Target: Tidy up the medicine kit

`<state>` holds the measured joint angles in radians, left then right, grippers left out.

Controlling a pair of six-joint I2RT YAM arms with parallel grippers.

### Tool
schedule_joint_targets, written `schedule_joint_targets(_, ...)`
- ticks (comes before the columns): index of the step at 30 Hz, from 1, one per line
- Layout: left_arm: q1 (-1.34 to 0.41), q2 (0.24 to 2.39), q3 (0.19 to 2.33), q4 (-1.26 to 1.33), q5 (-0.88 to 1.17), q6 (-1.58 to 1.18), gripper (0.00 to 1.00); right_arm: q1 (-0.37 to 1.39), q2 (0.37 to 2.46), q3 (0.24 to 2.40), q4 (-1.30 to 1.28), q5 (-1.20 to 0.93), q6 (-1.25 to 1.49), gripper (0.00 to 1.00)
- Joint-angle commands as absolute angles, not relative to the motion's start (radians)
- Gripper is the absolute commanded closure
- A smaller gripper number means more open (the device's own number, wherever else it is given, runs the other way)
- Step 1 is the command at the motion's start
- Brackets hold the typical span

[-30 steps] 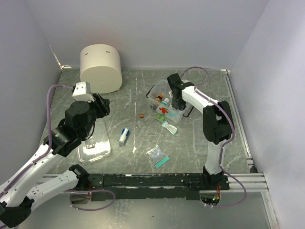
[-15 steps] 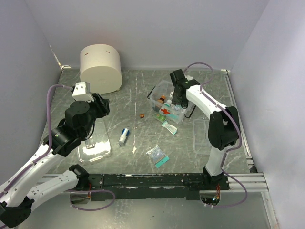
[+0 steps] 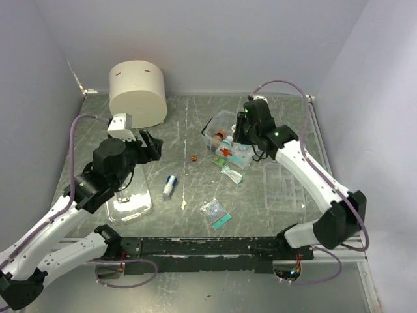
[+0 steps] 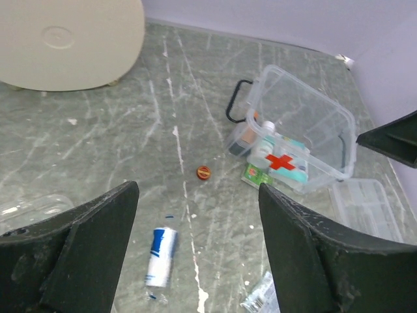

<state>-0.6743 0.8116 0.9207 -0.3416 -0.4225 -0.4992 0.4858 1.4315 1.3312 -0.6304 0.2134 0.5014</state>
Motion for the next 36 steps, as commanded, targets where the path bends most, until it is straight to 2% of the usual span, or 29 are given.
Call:
schedule_joint_targets(1,-0.667,0.823,0.900,-0.261,-0.282,-0.518,0.14,0.566,1.330,1.229,-0.613,0.095,0.431,0.60)
schedule_joint_targets(5,-0.665,0.886,0.919,-0.300,-0.204,-0.564,0.07,0.668,1.243,1.093,-0.608,0.093,0.463,0.49)
schedule_joint_targets(7,-0.666,0.913,0.927,-0.326,-0.176,-0.590,0.08,0.722,1.219,1.020,-0.591,0.096,0.508,0.46)
schedule_joint_targets(11,-0.666,0.920,0.889,-0.312,-0.124,-0.625,0.09,0.794,1.203,0.867,-0.518,0.089,0.584,0.44)
schedule_joint_targets(17,-0.667,0.916,0.815,-0.310,-0.071,-0.671,0.12,0.851,1.289,0.783,-0.490,0.067,0.580,0.42)
schedule_joint_targets(21,-0.667,0.912,0.786,-0.310,-0.055,-0.712,0.14,0.887,1.361,0.791,-0.507,0.091,0.564,0.42)
schedule_joint_targets(29,-0.667,0.874,0.778,-0.351,-0.129,-0.753,0.15,0.902,1.469,0.815,-0.483,0.099,0.503,0.54)
schedule_joint_targets(36,-0.666,0.868,0.819,-0.406,-0.208,-0.763,0.15,0.904,1.459,0.791,-0.457,0.062,0.444,0.53)
